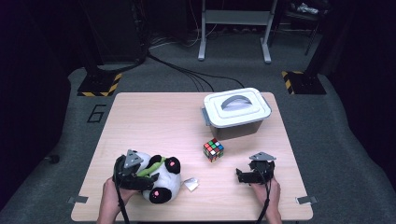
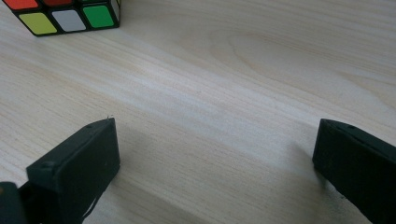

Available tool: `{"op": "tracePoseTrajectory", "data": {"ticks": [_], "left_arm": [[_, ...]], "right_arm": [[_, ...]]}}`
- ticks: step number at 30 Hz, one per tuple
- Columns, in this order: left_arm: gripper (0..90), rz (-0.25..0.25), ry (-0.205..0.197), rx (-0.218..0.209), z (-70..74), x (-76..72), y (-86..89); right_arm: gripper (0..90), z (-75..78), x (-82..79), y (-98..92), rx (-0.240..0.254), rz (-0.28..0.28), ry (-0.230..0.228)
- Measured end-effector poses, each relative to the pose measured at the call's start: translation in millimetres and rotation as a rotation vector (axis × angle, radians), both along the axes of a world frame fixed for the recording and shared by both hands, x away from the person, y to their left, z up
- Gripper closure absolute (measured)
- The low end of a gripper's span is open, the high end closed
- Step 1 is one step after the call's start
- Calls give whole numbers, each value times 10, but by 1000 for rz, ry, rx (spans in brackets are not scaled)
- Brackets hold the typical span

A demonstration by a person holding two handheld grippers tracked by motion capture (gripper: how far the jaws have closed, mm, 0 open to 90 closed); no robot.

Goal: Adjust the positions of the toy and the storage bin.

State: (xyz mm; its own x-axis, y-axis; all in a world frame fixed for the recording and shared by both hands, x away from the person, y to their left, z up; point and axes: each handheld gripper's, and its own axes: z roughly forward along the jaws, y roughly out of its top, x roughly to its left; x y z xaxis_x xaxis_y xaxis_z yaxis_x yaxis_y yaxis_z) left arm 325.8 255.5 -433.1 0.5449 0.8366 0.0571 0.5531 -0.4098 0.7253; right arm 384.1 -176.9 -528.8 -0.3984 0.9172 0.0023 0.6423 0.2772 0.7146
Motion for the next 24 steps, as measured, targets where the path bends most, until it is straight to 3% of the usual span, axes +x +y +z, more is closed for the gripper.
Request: {"op": "tracePoseTrajectory", "data": {"ticks": [1, 4, 7, 8, 9, 10, 17, 22, 24], "left_arm": [[110, -3, 2, 24, 12, -16, -9], [235, 3, -15, 38, 7, -47, -38], [363, -31, -8, 46, 19, -53, -61], [417, -62, 6, 34, 16, -50, -66], [565, -81, 13, 9, -12, -44, -81], [596, -82, 10, 6, -39, -35, -93], [717, -103, -9, -63, -52, -26, -38], [745, -120, -66, -39, 7, -17, -38], [747, -134, -55, -58, 21, 11, -21]], "right_arm": [[0, -1, 0, 0, 1, 1, 0], [0, -2, -4, 0, 1, -1, -1], [0, -2, -1, 0, 1, -1, -1], [0, -2, -2, 0, 1, -1, -1], [0, -2, -2, 0, 1, -1, -1], [0, -2, -2, 0, 1, -1, -1], [0, -2, -1, -1, 0, -2, -2], [0, -3, -2, -1, 1, -3, -4], [0, -2, 0, -1, 1, -3, -3]]}}
